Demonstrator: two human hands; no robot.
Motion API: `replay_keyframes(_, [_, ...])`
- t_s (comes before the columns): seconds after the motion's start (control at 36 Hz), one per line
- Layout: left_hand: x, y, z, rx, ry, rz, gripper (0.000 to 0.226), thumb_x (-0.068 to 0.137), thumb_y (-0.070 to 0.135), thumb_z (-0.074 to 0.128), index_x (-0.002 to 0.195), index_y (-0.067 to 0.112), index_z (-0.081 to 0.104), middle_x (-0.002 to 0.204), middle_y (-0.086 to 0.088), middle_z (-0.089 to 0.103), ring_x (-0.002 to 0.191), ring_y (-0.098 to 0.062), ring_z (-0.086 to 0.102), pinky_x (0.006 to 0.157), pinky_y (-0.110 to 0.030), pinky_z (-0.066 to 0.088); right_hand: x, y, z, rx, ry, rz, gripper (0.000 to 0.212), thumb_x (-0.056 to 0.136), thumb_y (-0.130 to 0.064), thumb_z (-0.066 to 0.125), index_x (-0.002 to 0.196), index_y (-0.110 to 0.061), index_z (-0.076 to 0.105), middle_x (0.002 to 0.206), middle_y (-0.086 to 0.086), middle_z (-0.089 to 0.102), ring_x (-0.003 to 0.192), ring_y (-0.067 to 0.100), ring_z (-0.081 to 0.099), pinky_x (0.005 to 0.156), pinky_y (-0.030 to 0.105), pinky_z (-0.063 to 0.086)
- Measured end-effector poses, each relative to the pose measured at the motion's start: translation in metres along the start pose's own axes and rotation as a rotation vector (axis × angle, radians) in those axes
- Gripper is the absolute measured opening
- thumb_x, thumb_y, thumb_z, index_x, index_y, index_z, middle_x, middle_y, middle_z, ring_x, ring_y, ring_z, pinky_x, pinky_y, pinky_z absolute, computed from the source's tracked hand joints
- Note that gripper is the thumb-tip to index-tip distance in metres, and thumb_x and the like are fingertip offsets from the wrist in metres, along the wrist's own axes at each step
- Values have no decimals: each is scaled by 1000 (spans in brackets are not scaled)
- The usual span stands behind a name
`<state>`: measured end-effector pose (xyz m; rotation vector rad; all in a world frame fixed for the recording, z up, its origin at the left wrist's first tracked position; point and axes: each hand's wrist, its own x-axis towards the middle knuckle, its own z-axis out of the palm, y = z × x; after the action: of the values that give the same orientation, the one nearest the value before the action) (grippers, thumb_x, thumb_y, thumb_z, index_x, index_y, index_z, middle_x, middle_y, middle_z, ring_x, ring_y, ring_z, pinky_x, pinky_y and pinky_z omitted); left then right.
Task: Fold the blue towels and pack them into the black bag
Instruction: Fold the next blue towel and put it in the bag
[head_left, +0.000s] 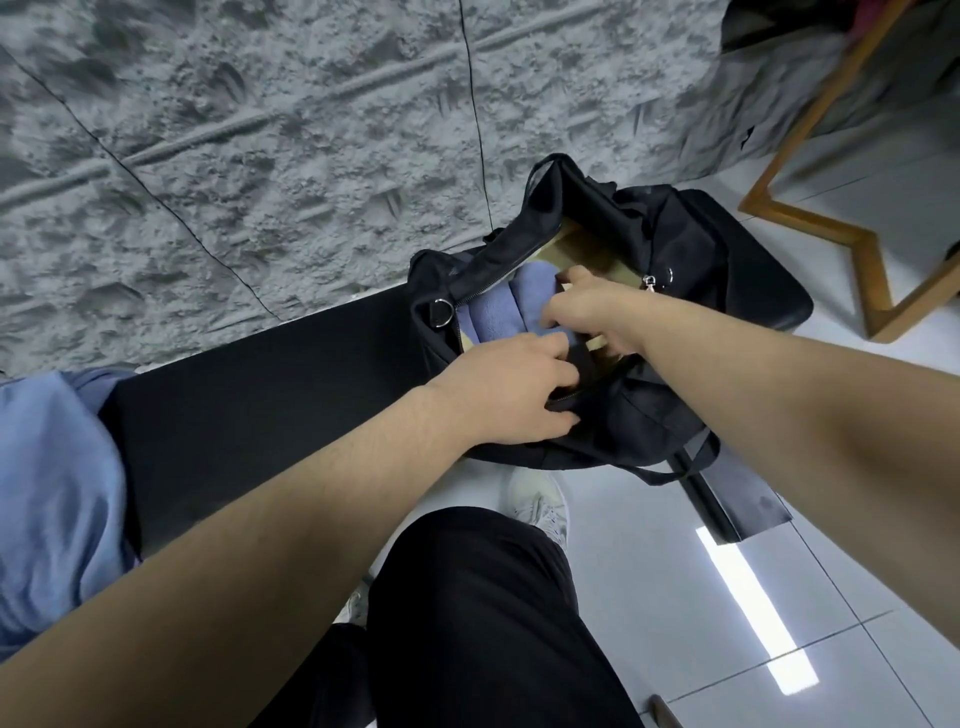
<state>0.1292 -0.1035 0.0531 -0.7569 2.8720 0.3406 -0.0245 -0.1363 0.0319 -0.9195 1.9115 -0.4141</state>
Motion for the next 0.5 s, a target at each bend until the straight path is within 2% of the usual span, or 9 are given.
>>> replay_keyframes(0.06, [0, 2, -1, 32, -2, 10, 35, 92, 48, 57, 107, 17, 64, 113, 5, 48, 100, -17, 50, 67, -30, 33, -1, 2, 0, -3, -4, -17, 67, 87, -14, 59, 146, -28, 31, 119, 14, 56, 104, 30, 56, 73, 35, 47])
replay_keyframes(0.11, [0, 3, -2, 51, -18, -4, 36, 93, 46, 56, 114, 17, 61, 121, 3, 49, 103, -18, 50, 67, -30, 31, -2, 3, -1, 3, -8, -34, 64, 88, -15, 60, 146, -28, 36, 120, 12, 58, 108, 30, 58, 74, 34, 48])
replay_keyframes(0.22, [0, 6, -3, 19, -32, -29, 44, 92, 45, 57, 129, 22, 50, 124, 4, 47, 108, -20, 49, 69, -31, 32, -3, 5, -1, 36, -30, -64, 59, 88, -17, 61, 143, -29, 42, 112, 9, 61, 90, 26, 56, 61, 29, 42])
replay_keyframes(0.28, [-1, 7, -3, 25, -49, -29, 52, 92, 46, 55, 140, 33, 41, 129, 7, 44, 112, -17, 46, 70, -32, 37, -2, 8, -2, 97, -21, -72, 63, 89, -18, 64, 146, -33, 40, 118, 4, 60, 93, 24, 55, 58, 26, 41])
replay_keyframes(0.36, [-1, 8, -3, 134, -76, -45, 43, 93, 49, 50, 132, 31, 52, 131, 4, 42, 116, -18, 43, 70, -32, 36, 0, 12, -1, 184, 20, -83, 72, 87, -18, 70, 149, -37, 37, 124, 3, 56, 98, 21, 53, 60, 26, 41])
replay_keyframes(0.44, [1, 8, 2, 146, -66, -66, 41, 93, 49, 48, 125, 26, 60, 138, 4, 35, 118, -19, 40, 73, -34, 42, 1, 13, 2, 196, 32, -96, 74, 84, -20, 73, 148, -38, 39, 133, 6, 57, 107, 23, 59, 71, 28, 47])
replay_keyframes(0.5, [3, 9, 6, 138, -74, -63, 41, 94, 48, 48, 125, 24, 60, 142, 5, 34, 120, -19, 41, 77, -37, 46, 0, 12, 1, 193, 12, -97, 72, 87, -20, 69, 150, -37, 37, 134, 3, 55, 103, 20, 59, 66, 26, 46])
